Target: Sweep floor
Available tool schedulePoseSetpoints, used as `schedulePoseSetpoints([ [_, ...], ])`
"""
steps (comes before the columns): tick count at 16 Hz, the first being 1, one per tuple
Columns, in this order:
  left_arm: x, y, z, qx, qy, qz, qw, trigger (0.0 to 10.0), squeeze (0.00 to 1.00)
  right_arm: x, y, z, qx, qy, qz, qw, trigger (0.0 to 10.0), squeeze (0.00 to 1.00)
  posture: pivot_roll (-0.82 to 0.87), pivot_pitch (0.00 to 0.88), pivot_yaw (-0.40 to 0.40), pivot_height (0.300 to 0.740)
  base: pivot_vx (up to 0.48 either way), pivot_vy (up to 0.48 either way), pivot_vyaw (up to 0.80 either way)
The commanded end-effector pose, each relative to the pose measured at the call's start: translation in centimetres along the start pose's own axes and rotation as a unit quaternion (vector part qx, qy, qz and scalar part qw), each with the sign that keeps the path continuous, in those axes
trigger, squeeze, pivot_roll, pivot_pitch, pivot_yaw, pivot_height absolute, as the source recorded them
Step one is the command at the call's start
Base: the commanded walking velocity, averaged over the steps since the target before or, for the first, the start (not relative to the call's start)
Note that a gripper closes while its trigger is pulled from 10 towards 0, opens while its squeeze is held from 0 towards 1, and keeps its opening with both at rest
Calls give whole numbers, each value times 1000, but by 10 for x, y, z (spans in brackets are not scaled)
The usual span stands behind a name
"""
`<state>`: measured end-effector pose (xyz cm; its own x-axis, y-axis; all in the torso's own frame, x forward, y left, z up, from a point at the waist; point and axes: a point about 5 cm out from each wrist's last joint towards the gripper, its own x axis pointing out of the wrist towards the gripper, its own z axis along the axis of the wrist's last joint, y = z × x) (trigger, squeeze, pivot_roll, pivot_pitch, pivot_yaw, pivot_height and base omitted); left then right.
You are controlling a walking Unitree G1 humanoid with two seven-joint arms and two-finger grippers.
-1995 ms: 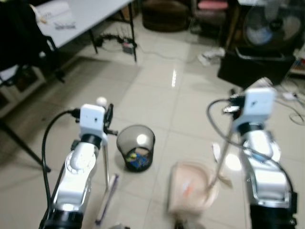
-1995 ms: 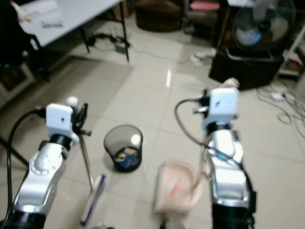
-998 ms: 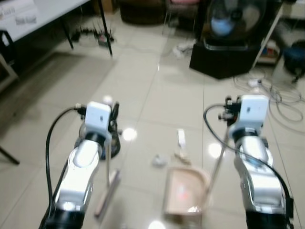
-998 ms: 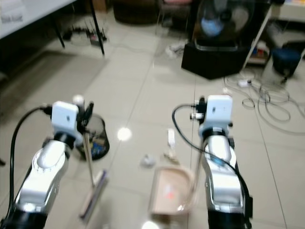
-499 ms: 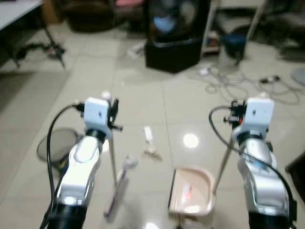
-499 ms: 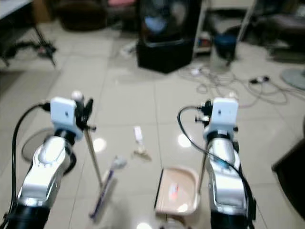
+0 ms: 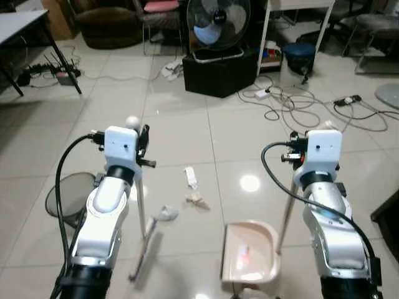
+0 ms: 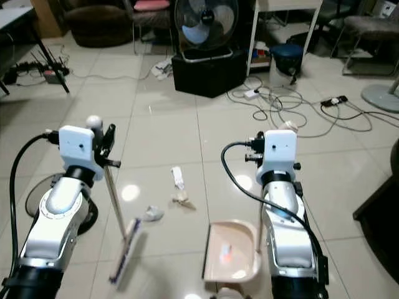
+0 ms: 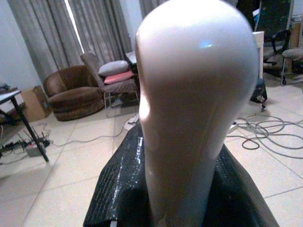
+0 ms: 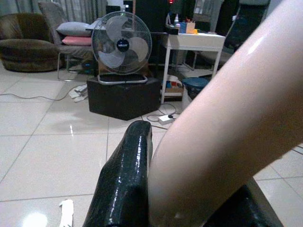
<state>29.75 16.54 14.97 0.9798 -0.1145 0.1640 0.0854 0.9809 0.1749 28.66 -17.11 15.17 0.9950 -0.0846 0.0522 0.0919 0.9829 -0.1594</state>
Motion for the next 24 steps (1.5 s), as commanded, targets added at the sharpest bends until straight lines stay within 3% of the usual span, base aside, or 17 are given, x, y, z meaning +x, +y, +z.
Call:
schedulePoseSetpoints([
  [1, 3, 3, 11, 12, -26, 8, 1000, 10000, 0, 4, 4, 14, -6, -35, 15, 999, 10000, 0, -69, 49, 58, 740, 386, 0, 800],
  [10, 3, 5, 9, 13, -23, 8, 1000, 10000, 0, 5, 10, 12, -10, -36, 36, 999, 10000, 0, -60, 44, 62, 740, 390, 0, 501],
  [19, 3, 1, 7, 4, -18, -8, 1000, 10000, 0, 3, 7, 9, 2, -40, 22, 999, 10000, 0, -56, 56, 79, 740, 391, 0, 0],
  [24, 3, -2, 5, 1, -9, -17, 1000, 10000, 0, 7, 12, 4, -20, -44, 38, 998, 10000, 0, -47, 78, 97, 740, 388, 0, 0],
])
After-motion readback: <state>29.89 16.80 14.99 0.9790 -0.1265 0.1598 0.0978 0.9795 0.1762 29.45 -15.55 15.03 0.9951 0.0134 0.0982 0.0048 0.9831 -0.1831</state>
